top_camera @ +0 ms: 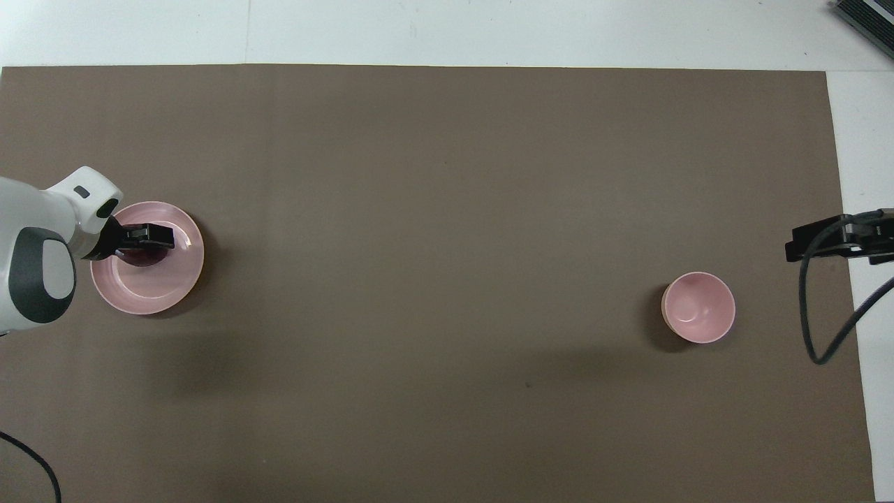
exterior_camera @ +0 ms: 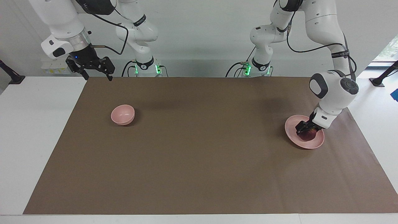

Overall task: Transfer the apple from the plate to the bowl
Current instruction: 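Reach the left gripper to the apple on the pink plate and grasp it, then lift the apple with the left gripper and carry it toward the center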

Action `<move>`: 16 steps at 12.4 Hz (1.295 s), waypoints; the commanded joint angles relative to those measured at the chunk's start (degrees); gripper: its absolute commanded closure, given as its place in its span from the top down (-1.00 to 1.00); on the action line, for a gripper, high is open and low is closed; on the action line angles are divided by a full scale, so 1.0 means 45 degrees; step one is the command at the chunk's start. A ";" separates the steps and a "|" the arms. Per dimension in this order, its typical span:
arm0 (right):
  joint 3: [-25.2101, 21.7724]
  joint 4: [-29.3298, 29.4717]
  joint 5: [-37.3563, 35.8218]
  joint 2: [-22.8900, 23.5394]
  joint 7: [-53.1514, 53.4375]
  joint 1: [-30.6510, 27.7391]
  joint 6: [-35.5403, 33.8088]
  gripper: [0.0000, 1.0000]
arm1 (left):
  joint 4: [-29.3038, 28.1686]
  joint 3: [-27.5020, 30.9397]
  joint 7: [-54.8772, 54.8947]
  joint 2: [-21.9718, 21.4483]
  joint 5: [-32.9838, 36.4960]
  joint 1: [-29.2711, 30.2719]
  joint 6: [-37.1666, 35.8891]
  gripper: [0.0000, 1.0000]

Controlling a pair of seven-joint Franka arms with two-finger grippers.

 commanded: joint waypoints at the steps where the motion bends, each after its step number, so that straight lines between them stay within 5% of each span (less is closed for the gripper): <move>1: 0.0043 0.0157 0.0242 0.0098 0.0249 -0.0046 -0.0002 1.00 | -0.0136 0.0006 0.0206 -0.0333 -0.0075 0.0032 -0.0877 -0.68; 2: 0.0043 0.0157 0.0242 0.0098 0.0249 -0.0046 -0.0002 1.00 | -0.0019 0.0006 0.0205 -0.0352 -0.0075 0.0129 -0.1367 -1.00; 8: 0.0043 0.0157 0.0242 0.0098 0.0249 -0.0046 -0.0002 1.00 | 0.0548 -0.0033 0.0283 -0.0371 -0.0075 0.0110 -0.1527 -1.00; 11: 0.0043 0.0157 0.0242 0.0098 0.0249 -0.0046 -0.0002 1.00 | 0.1580 -0.0072 0.0264 -0.0371 -0.0541 0.0110 -0.2850 -1.00; 16: 0.0043 0.0157 0.0242 0.0098 0.0249 -0.0046 -0.0002 1.00 | 0.2151 -0.0209 0.1587 -0.0879 -0.3897 0.0130 -0.4006 -1.00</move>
